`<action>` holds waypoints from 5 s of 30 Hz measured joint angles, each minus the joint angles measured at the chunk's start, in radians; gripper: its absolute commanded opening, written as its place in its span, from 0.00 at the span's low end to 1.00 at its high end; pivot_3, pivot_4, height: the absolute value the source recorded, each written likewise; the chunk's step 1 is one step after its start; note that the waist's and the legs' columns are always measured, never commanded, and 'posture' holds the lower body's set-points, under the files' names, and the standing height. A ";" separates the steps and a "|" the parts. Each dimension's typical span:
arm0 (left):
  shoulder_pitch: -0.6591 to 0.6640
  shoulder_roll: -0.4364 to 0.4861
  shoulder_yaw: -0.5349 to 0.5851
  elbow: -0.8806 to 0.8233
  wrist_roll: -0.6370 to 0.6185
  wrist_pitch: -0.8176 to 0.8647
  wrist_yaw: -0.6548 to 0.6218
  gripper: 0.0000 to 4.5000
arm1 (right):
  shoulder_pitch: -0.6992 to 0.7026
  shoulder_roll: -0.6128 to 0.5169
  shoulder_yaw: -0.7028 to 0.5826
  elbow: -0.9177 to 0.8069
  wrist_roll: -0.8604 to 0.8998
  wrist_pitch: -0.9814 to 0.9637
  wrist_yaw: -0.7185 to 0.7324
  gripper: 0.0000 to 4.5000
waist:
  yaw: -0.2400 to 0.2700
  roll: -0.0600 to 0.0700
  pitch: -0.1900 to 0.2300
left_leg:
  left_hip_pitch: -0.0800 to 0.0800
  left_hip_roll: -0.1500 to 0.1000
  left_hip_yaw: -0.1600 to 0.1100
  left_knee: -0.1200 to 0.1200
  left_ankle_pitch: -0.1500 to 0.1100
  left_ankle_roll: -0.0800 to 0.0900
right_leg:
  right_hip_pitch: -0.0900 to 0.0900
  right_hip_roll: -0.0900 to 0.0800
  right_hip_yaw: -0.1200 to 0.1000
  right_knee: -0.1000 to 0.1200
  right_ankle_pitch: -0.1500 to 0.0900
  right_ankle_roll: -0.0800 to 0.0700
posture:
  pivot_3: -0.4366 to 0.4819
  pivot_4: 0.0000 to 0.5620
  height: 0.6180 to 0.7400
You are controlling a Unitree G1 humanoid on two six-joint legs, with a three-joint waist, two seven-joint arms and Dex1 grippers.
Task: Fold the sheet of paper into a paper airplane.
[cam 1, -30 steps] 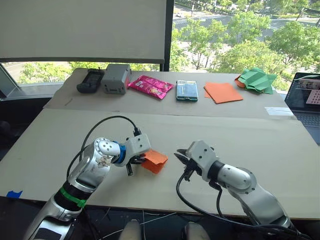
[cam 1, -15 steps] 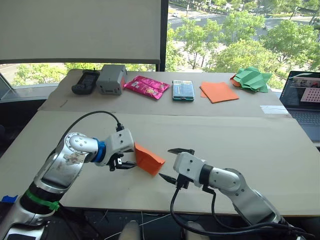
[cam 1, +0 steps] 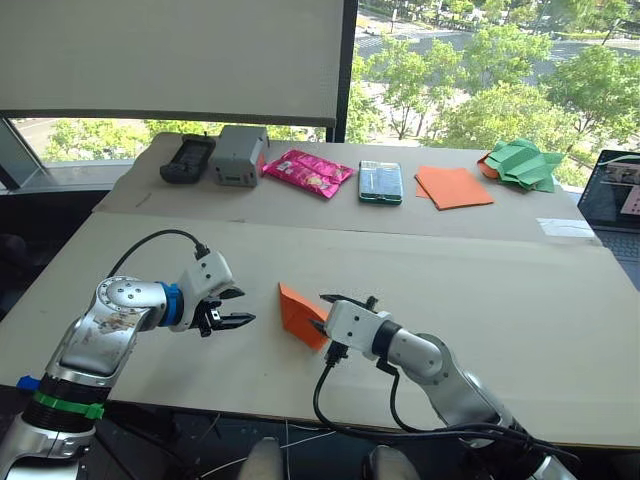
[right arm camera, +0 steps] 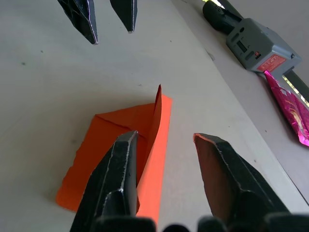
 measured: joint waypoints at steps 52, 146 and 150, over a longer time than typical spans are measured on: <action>-0.118 -0.193 -0.217 0.423 0.069 -0.428 -0.088 0.00 | -0.001 -0.126 -0.088 0.036 0.042 -0.327 0.359 0.66 | 0.006 0.002 -0.002 | 0.008 0.000 0.001 0.001 -0.003 -0.005 | 0.010 0.000 0.001 -0.001 0.000 0.000 | 0.48 0.27 0.69; -0.004 -0.103 -0.152 0.196 -0.026 -0.292 -0.152 0.00 | -0.160 0.057 -0.039 0.246 0.136 0.225 0.379 0.00 | -0.024 0.006 -0.011 | 0.007 0.000 0.001 0.000 -0.004 -0.006 | 0.004 0.000 0.001 0.002 -0.001 -0.001 | 0.48 0.27 0.69; -0.013 -0.130 -0.178 0.268 0.018 -0.336 -0.139 0.00 | -0.157 0.050 -0.032 0.234 0.136 0.230 0.378 0.00 | -0.022 0.006 -0.011 | 0.007 0.000 0.001 0.000 -0.004 -0.006 | 0.003 0.000 0.001 0.002 -0.001 0.000 | 0.48 0.27 0.69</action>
